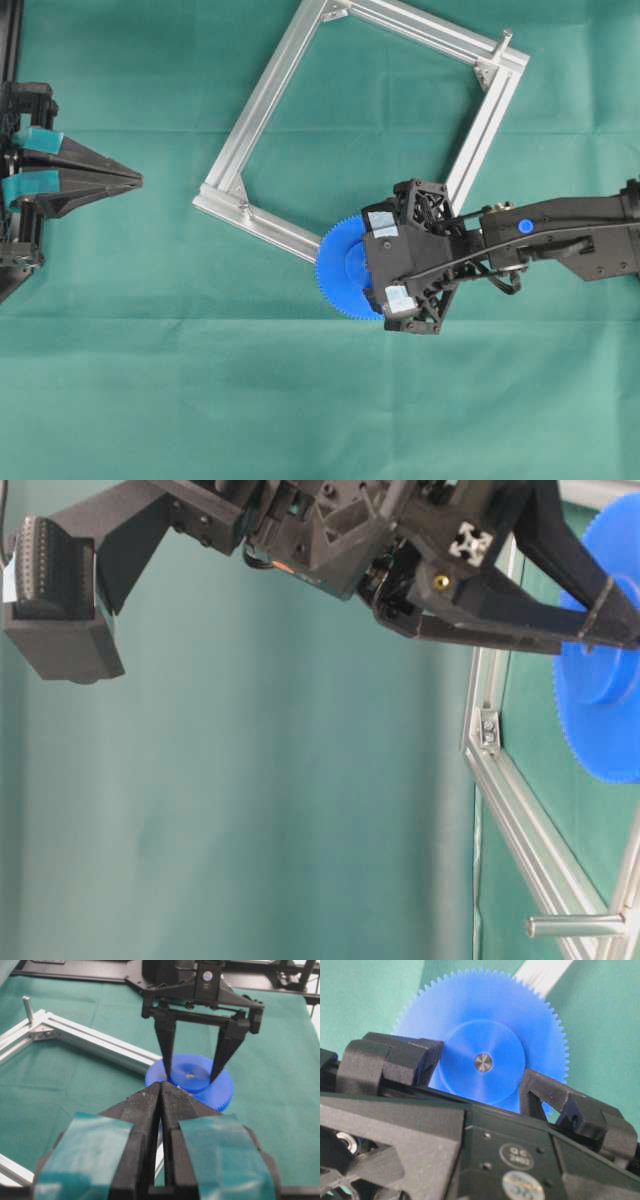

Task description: Find the location of the shaft and insert the gear.

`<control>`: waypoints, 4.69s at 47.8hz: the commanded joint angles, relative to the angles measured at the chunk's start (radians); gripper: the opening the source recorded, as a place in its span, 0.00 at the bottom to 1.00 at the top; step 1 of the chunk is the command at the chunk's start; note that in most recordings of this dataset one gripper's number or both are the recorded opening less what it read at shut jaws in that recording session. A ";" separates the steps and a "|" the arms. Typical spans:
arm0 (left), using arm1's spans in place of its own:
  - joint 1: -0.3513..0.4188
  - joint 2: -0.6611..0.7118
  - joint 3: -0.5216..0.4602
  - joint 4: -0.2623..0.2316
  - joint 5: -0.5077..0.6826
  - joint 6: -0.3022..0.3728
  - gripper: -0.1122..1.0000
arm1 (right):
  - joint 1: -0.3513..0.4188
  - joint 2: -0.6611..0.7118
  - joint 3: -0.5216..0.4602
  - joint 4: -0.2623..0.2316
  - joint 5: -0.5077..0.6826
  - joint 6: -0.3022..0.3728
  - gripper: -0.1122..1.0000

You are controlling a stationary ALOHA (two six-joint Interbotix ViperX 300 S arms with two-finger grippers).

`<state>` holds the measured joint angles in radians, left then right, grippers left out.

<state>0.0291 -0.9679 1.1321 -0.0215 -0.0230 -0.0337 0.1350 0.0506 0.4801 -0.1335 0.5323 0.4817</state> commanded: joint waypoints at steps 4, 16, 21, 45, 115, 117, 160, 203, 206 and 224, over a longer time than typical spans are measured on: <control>-0.002 0.006 -0.031 -0.002 -0.005 -0.002 0.12 | 0.017 -0.041 -0.021 0.002 -0.005 0.002 0.86; -0.002 0.005 -0.031 -0.002 -0.003 -0.002 0.12 | 0.017 -0.041 -0.023 0.002 -0.005 0.000 0.90; -0.002 0.006 -0.031 -0.002 -0.003 -0.002 0.12 | 0.017 -0.043 -0.023 0.002 -0.005 0.000 0.90; -0.002 0.005 -0.031 -0.002 -0.003 -0.002 0.12 | 0.017 -0.044 -0.029 0.002 -0.003 -0.006 0.89; -0.002 0.005 -0.031 -0.003 0.009 -0.003 0.12 | 0.017 -0.301 0.086 -0.123 -0.040 0.002 0.87; -0.002 0.005 -0.031 -0.002 0.009 -0.002 0.12 | 0.017 -0.316 0.100 -0.123 -0.051 0.002 0.87; -0.002 0.005 -0.029 -0.002 0.009 -0.002 0.12 | 0.017 -0.640 0.390 -0.176 -0.158 -0.002 0.87; -0.002 0.011 -0.028 -0.002 0.009 -0.002 0.12 | -0.032 -0.792 0.565 -0.198 -0.272 0.000 0.87; -0.002 0.011 -0.028 -0.002 0.009 -0.002 0.12 | -0.040 -0.801 0.575 -0.196 -0.279 0.000 0.87; -0.002 0.011 -0.025 -0.002 0.009 -0.002 0.12 | -0.044 -0.808 0.601 -0.186 -0.310 0.002 0.87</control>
<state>0.0291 -0.9664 1.1321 -0.0215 -0.0092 -0.0353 0.0920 -0.7593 1.0922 -0.3237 0.2332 0.4817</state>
